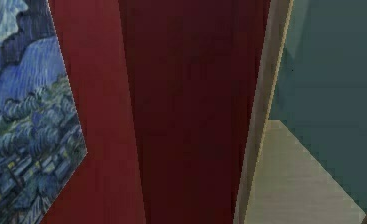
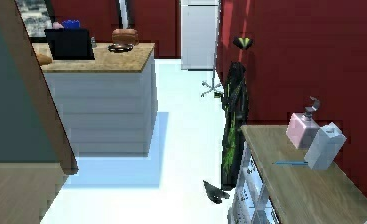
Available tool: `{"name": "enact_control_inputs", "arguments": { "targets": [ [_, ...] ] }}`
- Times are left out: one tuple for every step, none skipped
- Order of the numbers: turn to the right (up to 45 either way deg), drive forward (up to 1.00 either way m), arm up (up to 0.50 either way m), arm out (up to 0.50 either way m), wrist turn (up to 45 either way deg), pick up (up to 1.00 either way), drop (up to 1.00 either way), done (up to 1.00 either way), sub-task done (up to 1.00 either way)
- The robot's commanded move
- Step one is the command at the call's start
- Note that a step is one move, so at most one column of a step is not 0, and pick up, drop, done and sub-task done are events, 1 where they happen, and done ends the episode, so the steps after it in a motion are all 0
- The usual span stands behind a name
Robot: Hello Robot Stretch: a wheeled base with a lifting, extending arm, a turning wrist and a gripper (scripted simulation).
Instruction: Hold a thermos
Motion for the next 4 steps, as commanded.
{"name": "enact_control_inputs", "arguments": {
  "targets": [
    [0.0, 0.0, 0.5, 0.0, 0.0, 0.0, 0.0, 0.0, 0.0],
    [0.0, 0.0, 0.04, 0.0, 0.0, 0.0, 0.0, 0.0, 0.0],
    [0.0, 0.0, 0.0, 0.5, 0.0, 0.0, 0.0, 0.0, 0.0],
    [0.0, 0.0, 0.0, 0.0, 45.0, 0.0, 0.0, 0.0, 0.0]
  ]
}}
